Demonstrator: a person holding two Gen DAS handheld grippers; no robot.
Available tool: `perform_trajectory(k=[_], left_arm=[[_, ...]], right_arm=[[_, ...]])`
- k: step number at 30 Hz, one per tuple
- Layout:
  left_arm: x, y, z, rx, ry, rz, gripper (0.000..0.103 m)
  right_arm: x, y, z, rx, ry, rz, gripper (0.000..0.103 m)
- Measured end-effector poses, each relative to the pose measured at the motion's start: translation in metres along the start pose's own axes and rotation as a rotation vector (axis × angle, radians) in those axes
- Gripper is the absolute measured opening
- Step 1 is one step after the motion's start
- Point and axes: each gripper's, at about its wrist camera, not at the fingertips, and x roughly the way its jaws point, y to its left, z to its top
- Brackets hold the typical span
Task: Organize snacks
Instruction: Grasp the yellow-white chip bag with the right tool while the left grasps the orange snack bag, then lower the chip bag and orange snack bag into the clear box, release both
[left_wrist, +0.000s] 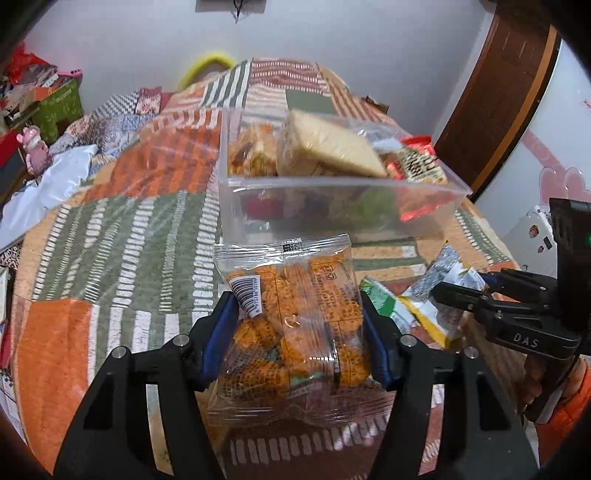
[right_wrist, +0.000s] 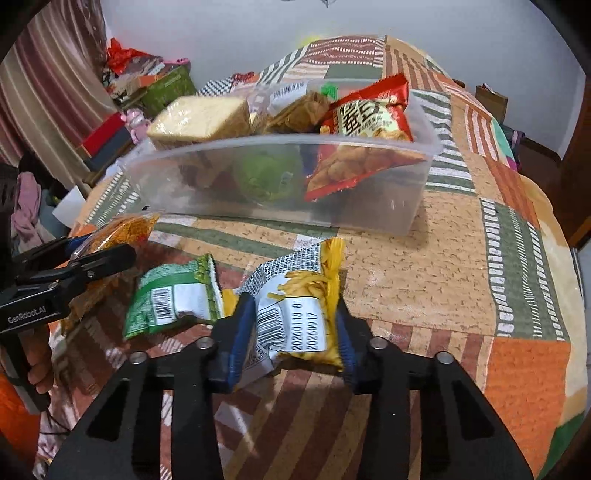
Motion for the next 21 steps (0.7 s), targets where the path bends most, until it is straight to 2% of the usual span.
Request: perform_trajectory(k=[2, 11, 21], left_arm=[[-0.011, -0.003, 0.002, -0.002, -0.026, -0.001, 0.063], [-0.048, -0.006, 0.017, -0.020, -0.122, -0.008, 0.063], [-0.063, -0.008, 0.054, -0.020, -0.204, -0.003, 0.063]], right_arm=[[-0.006, 0.001, 0.000, -0.002, -0.017, -0.001, 0.030], [-0.034, 0.002, 0.010, -0.012, -0.104, 0.002, 0.030], [-0.065, 0.001, 0.045, 0.001, -0.249, -0.012, 0.030]])
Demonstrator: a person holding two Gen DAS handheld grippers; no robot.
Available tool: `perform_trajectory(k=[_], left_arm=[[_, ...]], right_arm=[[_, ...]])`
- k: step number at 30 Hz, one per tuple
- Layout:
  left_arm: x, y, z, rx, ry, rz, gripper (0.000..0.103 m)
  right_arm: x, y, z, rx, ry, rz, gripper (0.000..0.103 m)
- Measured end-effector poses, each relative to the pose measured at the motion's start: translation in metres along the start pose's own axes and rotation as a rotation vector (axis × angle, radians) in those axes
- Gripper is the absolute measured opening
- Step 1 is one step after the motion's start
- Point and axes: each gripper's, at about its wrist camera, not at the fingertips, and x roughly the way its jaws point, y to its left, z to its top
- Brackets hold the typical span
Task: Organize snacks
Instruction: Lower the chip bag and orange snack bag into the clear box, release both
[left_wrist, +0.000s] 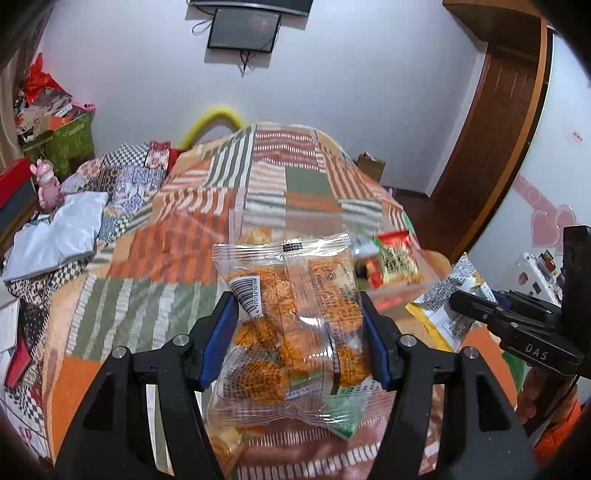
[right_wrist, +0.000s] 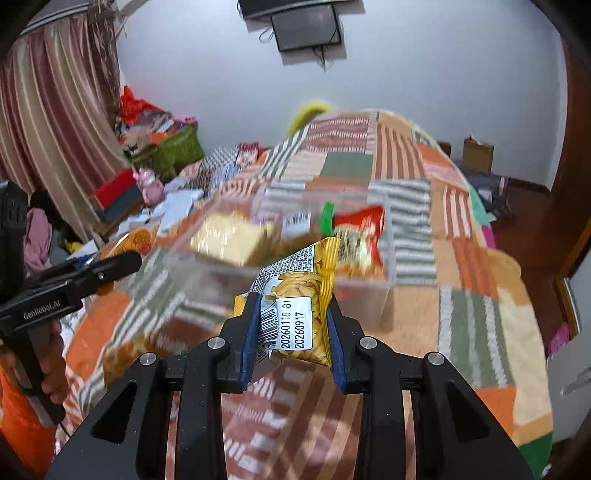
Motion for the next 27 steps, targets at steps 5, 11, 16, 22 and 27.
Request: perform_trajectory(k=[5, 11, 16, 22, 27], left_arm=[[0.011, 0.000, 0.020, 0.009, -0.018, 0.009, 0.063], [0.034, 0.009, 0.038, -0.004, -0.008, 0.020, 0.063], [0.057, 0.020, 0.051, -0.028, 0.016, 0.019, 0.063], [0.083, 0.028, 0.060, -0.040, 0.044, 0.011, 0.063], [0.104, 0.034, 0.066, -0.046, 0.067, 0.003, 0.063]], right_arm=[[0.003, -0.003, 0.017, 0.014, -0.043, -0.015, 0.030], [0.019, -0.008, 0.035, 0.015, -0.060, -0.037, 0.030], [0.036, -0.008, 0.048, 0.010, -0.059, -0.041, 0.030], [0.054, -0.001, 0.061, -0.003, -0.057, -0.037, 0.030], [0.072, 0.007, 0.071, -0.026, -0.051, -0.041, 0.030]])
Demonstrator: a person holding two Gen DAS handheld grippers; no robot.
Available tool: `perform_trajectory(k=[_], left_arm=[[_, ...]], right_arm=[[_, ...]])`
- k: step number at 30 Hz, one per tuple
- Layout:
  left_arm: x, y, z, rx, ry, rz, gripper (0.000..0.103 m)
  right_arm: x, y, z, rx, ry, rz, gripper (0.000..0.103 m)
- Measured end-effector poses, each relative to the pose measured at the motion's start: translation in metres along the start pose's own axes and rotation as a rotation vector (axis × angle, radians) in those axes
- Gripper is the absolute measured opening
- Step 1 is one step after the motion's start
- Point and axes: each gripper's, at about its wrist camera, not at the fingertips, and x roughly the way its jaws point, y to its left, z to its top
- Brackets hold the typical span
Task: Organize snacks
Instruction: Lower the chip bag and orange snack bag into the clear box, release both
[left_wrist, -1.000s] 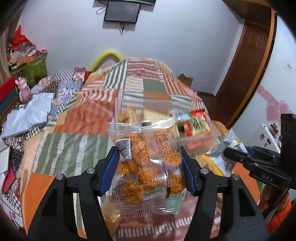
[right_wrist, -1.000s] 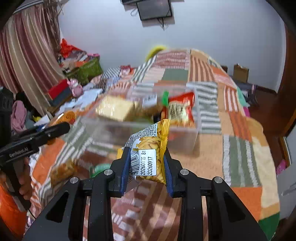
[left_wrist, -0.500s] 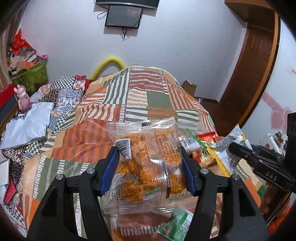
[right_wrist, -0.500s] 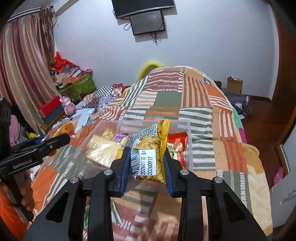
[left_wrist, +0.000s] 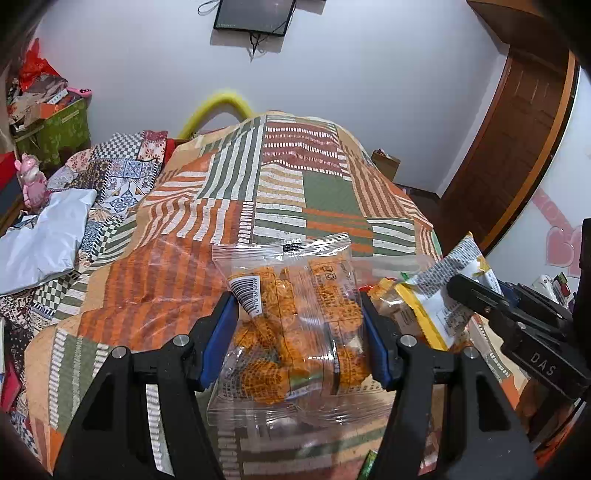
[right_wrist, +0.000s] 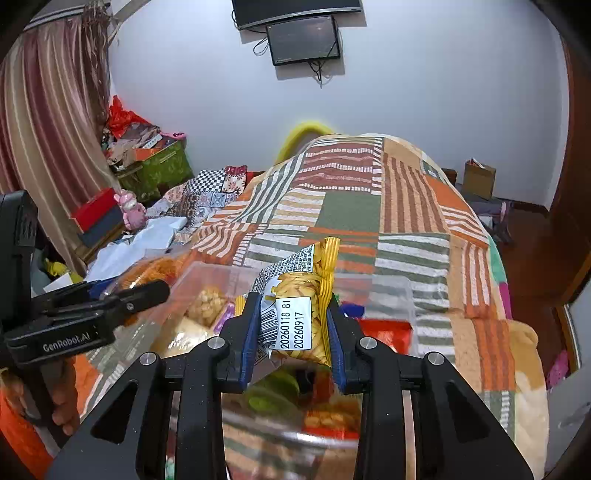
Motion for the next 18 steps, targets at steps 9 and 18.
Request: perform_trajectory(k=[9, 18], left_arm=[[0.030, 0.005, 0.004, -0.014, 0.060, -0.018, 0.063], [0.039, 0.001, 0.003, -0.011, 0.108, -0.031, 0.064]], right_arm=[[0.033, 0.016, 0.008, -0.057, 0.040, -0.013, 0.030], [0.044, 0.015, 0.005, -0.057, 0.097, -0.016, 0.034]])
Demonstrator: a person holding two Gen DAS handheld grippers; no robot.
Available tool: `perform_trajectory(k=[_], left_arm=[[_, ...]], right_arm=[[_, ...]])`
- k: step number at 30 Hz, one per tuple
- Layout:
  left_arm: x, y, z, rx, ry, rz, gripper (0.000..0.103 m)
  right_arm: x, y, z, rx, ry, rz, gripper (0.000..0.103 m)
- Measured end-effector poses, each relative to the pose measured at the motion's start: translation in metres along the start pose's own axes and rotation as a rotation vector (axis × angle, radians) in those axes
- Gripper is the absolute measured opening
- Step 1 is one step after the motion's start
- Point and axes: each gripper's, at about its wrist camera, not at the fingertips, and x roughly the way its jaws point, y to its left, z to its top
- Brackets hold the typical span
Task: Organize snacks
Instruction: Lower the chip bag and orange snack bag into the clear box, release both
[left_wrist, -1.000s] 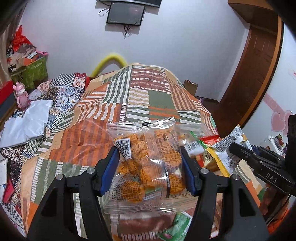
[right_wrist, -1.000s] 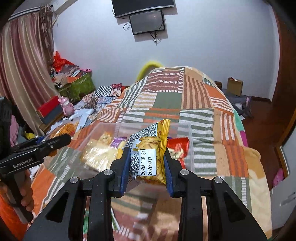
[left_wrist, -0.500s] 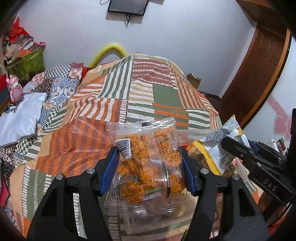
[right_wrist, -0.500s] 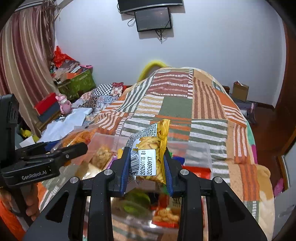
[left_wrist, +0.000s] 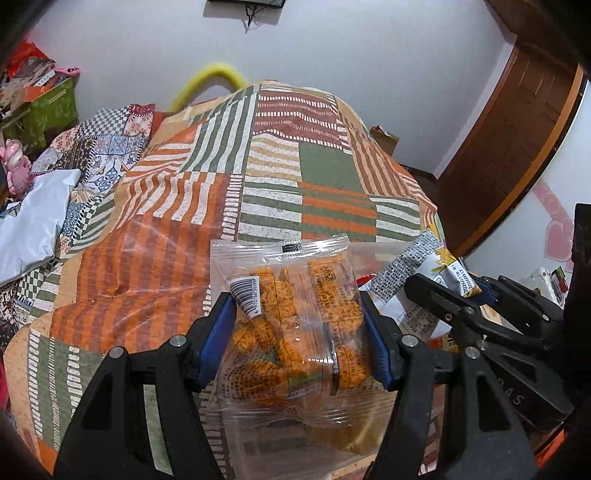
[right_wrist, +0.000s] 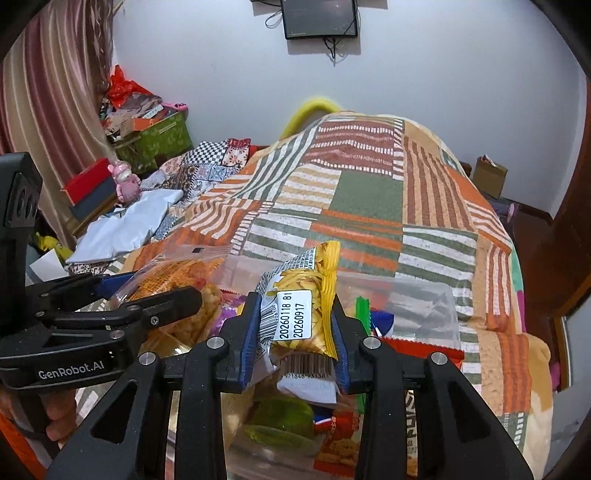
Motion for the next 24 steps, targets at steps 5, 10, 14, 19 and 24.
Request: perform_trajectory(k=[5, 10, 14, 19, 24], left_arm=[[-0.004, -0.002, -0.001, -0.004, 0.002, 0.012, 0.066], [-0.020, -0.009, -0.004, 0.023, -0.022, 0.027, 0.069], [-0.036, -0.016, -0.009, 0.049, -0.043, 0.043, 0.070], [-0.059, -0.020, -0.020, 0.066, -0.063, 0.057, 0.071], [-0.081, -0.019, -0.037, 0.074, -0.083, 0.076, 0.077]], right_arm=[[-0.007, 0.000, -0.002, -0.001, 0.005, -0.012, 0.052], [-0.021, 0.003, -0.002, -0.013, -0.016, -0.025, 0.060], [-0.034, 0.004, -0.003, -0.012, -0.024, -0.017, 0.061], [-0.055, 0.008, -0.010, -0.020, -0.038, -0.015, 0.064], [-0.076, 0.014, -0.024, -0.020, -0.050, -0.004, 0.071]])
